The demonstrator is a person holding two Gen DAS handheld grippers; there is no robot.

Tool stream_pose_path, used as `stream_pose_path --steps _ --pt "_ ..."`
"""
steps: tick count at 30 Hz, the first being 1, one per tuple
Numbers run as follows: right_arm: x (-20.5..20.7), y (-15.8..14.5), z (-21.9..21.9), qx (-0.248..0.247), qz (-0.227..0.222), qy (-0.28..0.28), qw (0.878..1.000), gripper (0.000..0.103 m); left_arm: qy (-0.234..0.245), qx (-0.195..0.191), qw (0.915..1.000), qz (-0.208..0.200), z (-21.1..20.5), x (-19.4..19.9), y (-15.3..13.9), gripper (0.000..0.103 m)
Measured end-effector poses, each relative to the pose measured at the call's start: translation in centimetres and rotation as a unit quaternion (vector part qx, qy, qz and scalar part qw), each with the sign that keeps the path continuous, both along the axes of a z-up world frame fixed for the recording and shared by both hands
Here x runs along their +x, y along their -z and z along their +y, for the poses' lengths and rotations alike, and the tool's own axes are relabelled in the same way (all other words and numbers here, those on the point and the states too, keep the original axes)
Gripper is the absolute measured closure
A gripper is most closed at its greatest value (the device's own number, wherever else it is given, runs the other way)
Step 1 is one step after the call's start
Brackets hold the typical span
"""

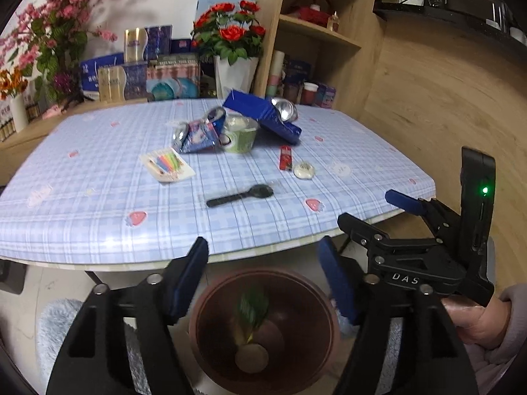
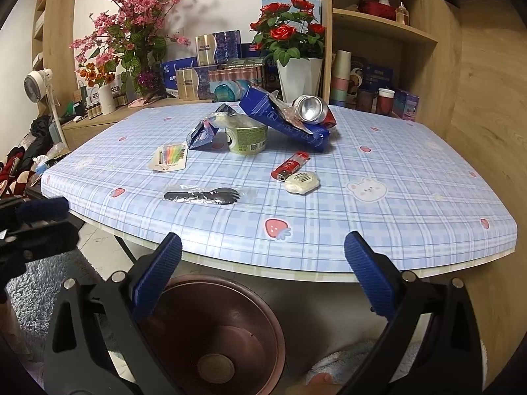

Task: Collect trash
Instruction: 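Grasp the black plastic fork with the left tool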

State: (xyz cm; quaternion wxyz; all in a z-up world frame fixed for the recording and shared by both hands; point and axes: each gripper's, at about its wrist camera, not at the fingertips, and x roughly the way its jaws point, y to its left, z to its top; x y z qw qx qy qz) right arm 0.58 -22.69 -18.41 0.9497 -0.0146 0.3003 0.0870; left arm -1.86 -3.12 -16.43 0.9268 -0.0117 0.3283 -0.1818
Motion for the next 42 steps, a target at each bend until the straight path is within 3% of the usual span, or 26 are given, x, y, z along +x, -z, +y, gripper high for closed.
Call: stream_pose_path --steps 6,14,18,24,29,32,37,42 --pt "0.1 0.0 0.0 0.000 0.003 0.002 1.000 0.006 -0.018 0.002 0.9998 -0.006 0.5 0.4 -0.2 0.022" --pt "1.3 -0.2 -1.5 0.036 0.011 0.006 0.999 0.005 -0.035 -0.018 0.9991 0.014 2.4 2.2 0.4 0.021" --pt "2.3 -0.3 -2.4 0.047 0.021 0.014 0.999 0.005 -0.027 0.005 0.9996 0.008 2.5 3.4 0.6 0.021" --pt "3.5 -0.5 -3.6 0.061 0.013 0.017 0.998 0.005 0.017 0.049 0.9987 -0.001 1.8 6.2 0.8 0.021" --pt "5.4 0.1 -4.4 0.072 0.039 0.008 0.997 0.005 0.062 0.069 0.9957 0.000 0.8 9.4 1.0 0.022" --pt "6.4 0.6 -4.4 0.041 0.059 0.031 0.997 0.005 0.100 0.094 0.9905 0.002 -0.4 11.4 1.6 0.023" --pt "8.0 1.3 -5.1 0.046 0.083 0.037 0.995 0.006 0.148 0.145 0.9775 0.039 -2.2 15.4 4.7 0.037" --pt "9.5 1.6 -5.0 0.033 0.090 0.036 0.995 0.006 0.174 0.170 0.9686 0.053 -3.7 17.7 7.0 0.037"
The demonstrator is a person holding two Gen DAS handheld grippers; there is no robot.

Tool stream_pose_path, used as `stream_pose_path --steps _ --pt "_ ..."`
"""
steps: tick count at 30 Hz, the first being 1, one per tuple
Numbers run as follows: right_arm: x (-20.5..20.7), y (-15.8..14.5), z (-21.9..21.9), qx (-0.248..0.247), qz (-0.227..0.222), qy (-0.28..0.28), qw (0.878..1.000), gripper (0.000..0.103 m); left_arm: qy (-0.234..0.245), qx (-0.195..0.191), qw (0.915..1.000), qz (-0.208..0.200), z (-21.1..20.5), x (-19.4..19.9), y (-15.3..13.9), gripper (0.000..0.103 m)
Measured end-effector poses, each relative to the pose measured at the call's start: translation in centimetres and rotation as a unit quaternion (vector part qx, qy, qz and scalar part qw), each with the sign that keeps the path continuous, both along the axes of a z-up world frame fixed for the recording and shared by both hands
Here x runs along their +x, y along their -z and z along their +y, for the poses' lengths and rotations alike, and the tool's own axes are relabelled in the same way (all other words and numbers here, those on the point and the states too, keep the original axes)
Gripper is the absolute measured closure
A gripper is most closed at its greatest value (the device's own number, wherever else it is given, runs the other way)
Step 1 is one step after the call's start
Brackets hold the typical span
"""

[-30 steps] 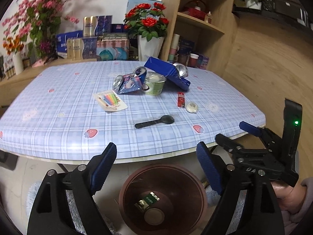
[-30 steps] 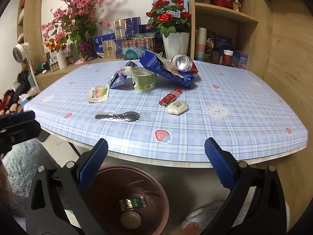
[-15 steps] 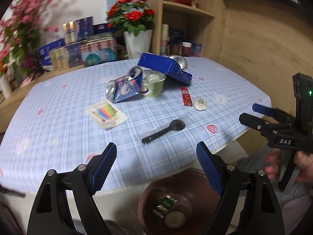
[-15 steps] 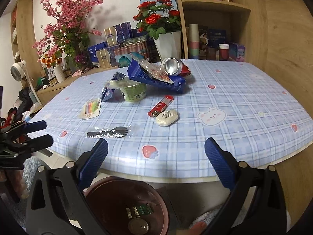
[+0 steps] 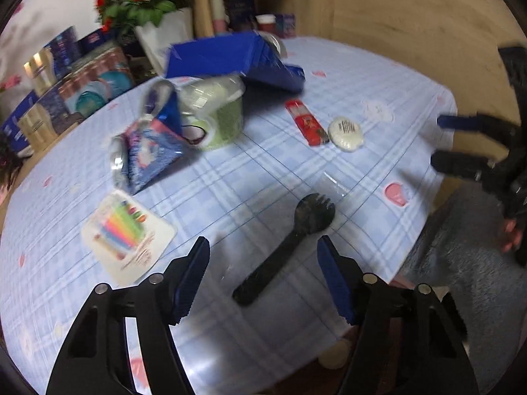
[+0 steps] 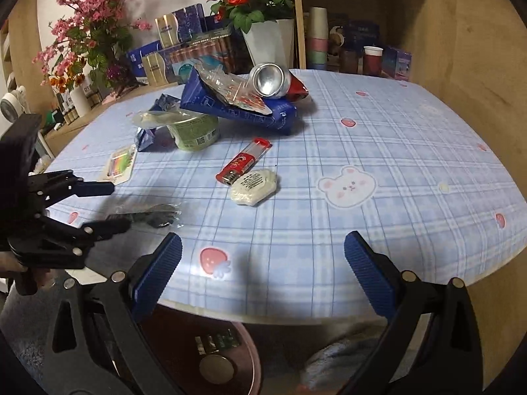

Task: Collect trash
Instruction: 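Grasp the black plastic fork with the left tool, then grasp the red lighter with the right tool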

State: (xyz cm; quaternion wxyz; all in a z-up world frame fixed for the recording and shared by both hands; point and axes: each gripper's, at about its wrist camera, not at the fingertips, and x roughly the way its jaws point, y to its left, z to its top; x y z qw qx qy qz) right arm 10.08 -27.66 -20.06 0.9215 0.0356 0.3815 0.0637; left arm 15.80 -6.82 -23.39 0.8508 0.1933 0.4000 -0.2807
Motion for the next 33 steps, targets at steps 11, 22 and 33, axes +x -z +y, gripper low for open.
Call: stream_pose_path --steps 11,22,33 --pt "2.9 -0.1 0.7 -0.022 0.005 -0.021 1.000 0.006 -0.026 -0.032 0.9991 0.013 -0.1 1.8 0.4 0.086" --pt "10.1 0.4 2.3 -0.013 0.031 -0.068 0.997 0.046 -0.129 -0.158 0.9788 0.019 4.5 0.5 -1.8 0.094" --pt "15.5 2.5 3.4 0.002 0.090 0.008 0.996 0.054 -0.190 -0.228 0.9550 -0.006 7.3 -2.1 -5.0 0.094"
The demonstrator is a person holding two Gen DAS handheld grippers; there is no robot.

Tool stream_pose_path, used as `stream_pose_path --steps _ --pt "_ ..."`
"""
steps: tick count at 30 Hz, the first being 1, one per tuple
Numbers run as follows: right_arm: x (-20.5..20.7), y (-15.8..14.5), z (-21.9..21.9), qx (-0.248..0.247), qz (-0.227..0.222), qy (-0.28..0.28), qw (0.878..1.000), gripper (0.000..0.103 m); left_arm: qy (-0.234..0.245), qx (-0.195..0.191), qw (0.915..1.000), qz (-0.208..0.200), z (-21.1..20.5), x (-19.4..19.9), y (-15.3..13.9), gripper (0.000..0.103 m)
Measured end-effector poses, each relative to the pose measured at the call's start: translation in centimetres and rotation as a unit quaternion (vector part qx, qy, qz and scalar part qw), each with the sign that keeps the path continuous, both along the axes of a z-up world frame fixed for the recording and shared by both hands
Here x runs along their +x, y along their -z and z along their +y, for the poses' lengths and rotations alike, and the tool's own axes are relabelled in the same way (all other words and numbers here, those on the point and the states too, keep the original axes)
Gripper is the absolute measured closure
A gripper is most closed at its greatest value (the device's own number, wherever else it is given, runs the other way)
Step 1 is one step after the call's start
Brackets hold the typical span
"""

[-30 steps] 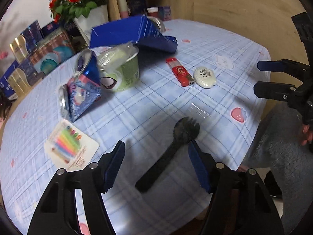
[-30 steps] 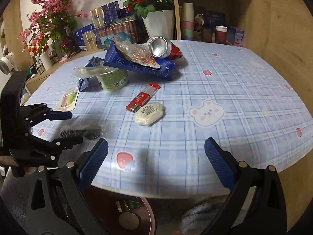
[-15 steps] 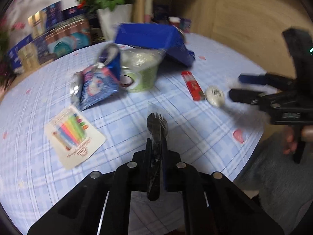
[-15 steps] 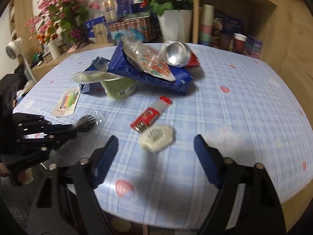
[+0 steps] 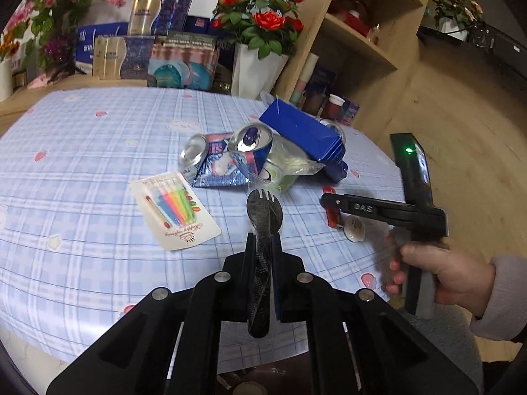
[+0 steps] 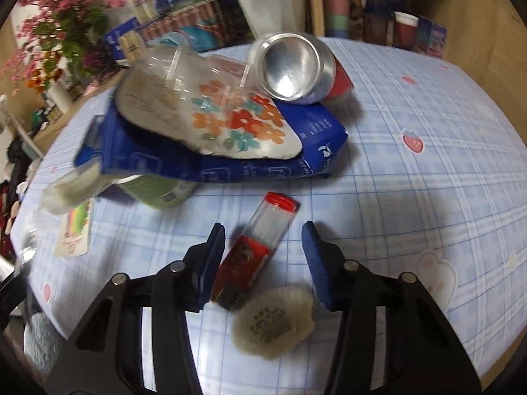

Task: Collect trash
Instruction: 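Grasp the red lighter with the right tool, then lower the fork and lighter over the bin and open both tools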

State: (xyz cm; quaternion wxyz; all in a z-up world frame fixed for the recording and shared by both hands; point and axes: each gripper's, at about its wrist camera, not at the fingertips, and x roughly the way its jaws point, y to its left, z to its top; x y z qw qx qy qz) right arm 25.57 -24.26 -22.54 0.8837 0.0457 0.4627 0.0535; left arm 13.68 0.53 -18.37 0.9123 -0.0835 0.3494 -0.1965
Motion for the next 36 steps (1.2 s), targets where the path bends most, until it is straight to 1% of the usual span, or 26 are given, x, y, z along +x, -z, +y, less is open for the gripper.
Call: stream_pose_path --steps 2,3,7,8,11,15,19,25,29,32,36 --pt "0.1 0.0 0.7 -0.021 0.005 -0.003 1.000 0.059 0.000 0.003 1.0000 -0.009 0.1 -0.6 -0.4 0.094" --pt "0.0 0.0 1.4 -0.041 0.006 -0.012 0.999 0.066 0.000 0.003 0.9999 -0.011 0.2 -0.7 -0.5 0.094" --pt "-0.9 -0.2 3.8 -0.098 -0.002 -0.060 0.993 0.075 -0.005 -0.004 0.9999 -0.016 0.4 -1.5 -1.0 0.094" --pt "-1.3 -0.3 4.2 -0.098 -0.001 -0.069 0.993 0.075 -0.006 -0.005 0.9998 -0.017 0.5 -1.7 -1.0 0.094" --pt "-2.4 -0.8 4.3 -0.073 -0.007 -0.074 0.995 0.076 -0.011 -0.005 0.9998 -0.019 0.6 -2.2 -1.1 0.094" --pt "-4.3 -2.0 4.4 -0.052 -0.027 -0.083 0.995 0.076 -0.013 -0.006 0.9997 -0.021 0.8 -2.9 -1.4 0.094" --pt "-6.6 -2.9 4.3 -0.036 -0.044 -0.079 0.995 0.077 -0.014 -0.004 0.9996 -0.024 0.9 -3.7 -1.8 0.094" --pt "-10.9 -4.3 3.3 0.020 -0.076 -0.072 0.994 0.077 -0.012 -0.002 0.9994 -0.032 0.8 -5.2 -2.9 0.094" --pt "-13.8 -5.4 3.0 0.037 -0.101 -0.085 0.991 0.078 -0.011 -0.001 0.9992 -0.038 0.7 -6.3 -3.5 0.094" --pt "-15.4 -6.1 3.1 0.037 -0.112 -0.091 0.989 0.079 -0.012 0.000 0.9990 -0.043 0.5 -7.2 -4.0 0.094" --pt "-17.6 -7.1 2.7 0.051 -0.125 -0.095 0.986 0.079 -0.011 0.001 0.9987 -0.050 0.3 -8.3 -4.6 0.094"
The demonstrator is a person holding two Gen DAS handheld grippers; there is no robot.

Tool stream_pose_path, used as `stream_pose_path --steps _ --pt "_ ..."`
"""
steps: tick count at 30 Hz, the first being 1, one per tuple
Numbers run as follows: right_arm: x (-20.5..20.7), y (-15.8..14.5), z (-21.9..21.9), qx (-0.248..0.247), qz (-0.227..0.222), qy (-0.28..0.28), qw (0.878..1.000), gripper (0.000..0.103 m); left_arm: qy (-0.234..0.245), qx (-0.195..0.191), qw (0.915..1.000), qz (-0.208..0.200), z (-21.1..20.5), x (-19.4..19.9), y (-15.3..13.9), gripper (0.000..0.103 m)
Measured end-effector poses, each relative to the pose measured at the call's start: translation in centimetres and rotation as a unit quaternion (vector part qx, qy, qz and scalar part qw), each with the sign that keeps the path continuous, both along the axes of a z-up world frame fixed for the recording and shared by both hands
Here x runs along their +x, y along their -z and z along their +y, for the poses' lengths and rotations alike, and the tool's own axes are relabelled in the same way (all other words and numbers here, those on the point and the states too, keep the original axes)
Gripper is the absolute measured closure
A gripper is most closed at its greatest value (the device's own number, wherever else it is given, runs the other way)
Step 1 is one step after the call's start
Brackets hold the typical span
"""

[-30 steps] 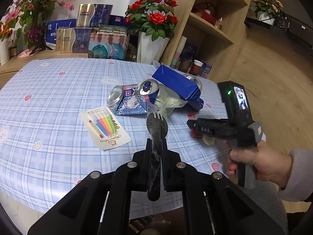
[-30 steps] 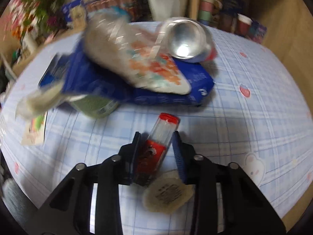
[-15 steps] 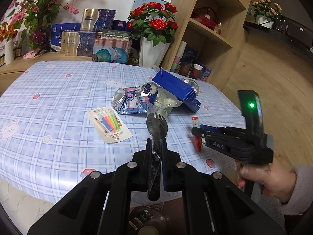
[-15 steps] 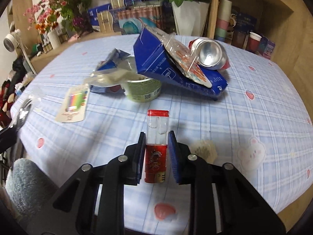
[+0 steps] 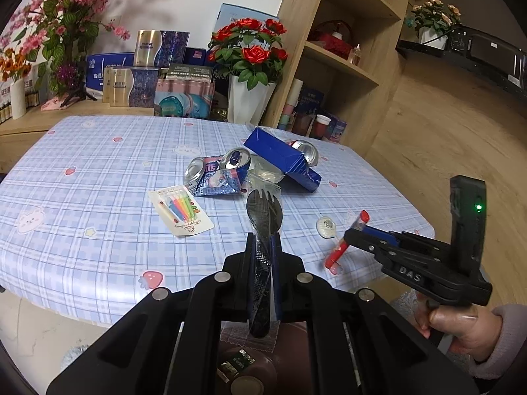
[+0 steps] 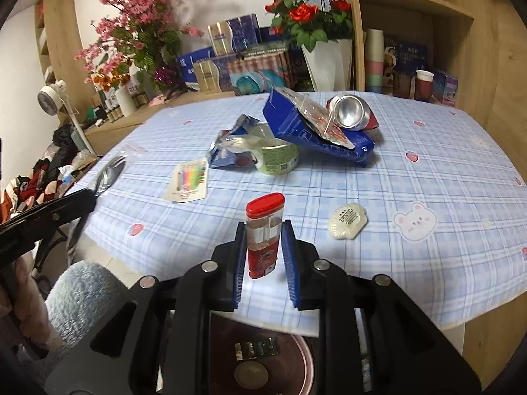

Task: Collect trash
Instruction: 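Lower the fork and lighter over the bin and open both tools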

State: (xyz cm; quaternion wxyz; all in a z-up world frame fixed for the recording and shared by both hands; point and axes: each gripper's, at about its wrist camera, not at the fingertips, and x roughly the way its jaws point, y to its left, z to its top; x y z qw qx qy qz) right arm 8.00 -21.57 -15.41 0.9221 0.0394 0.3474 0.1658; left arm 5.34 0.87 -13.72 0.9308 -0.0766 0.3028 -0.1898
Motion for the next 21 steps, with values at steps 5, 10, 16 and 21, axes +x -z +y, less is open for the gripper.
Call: stream_pose_path --steps 5,10,16,21 --pt "-2.0 -1.1 -0.4 0.014 -0.004 -0.002 1.000 0.079 0.000 0.003 1.0000 -0.009 -0.2 -1.3 -0.8 0.094" --pt "-4.2 -1.2 -0.4 0.017 -0.001 -0.010 1.000 0.079 0.002 0.004 0.9997 -0.024 -0.5 -2.9 -1.7 0.094" --pt "-5.8 0.0 0.2 0.019 0.014 -0.022 0.999 0.079 0.007 0.005 0.9996 -0.027 -0.6 -4.0 -1.9 0.094" --pt "-6.0 0.1 0.9 0.019 0.015 -0.037 0.999 0.079 0.001 0.001 0.9996 -0.029 -0.3 -4.3 -2.0 0.094"
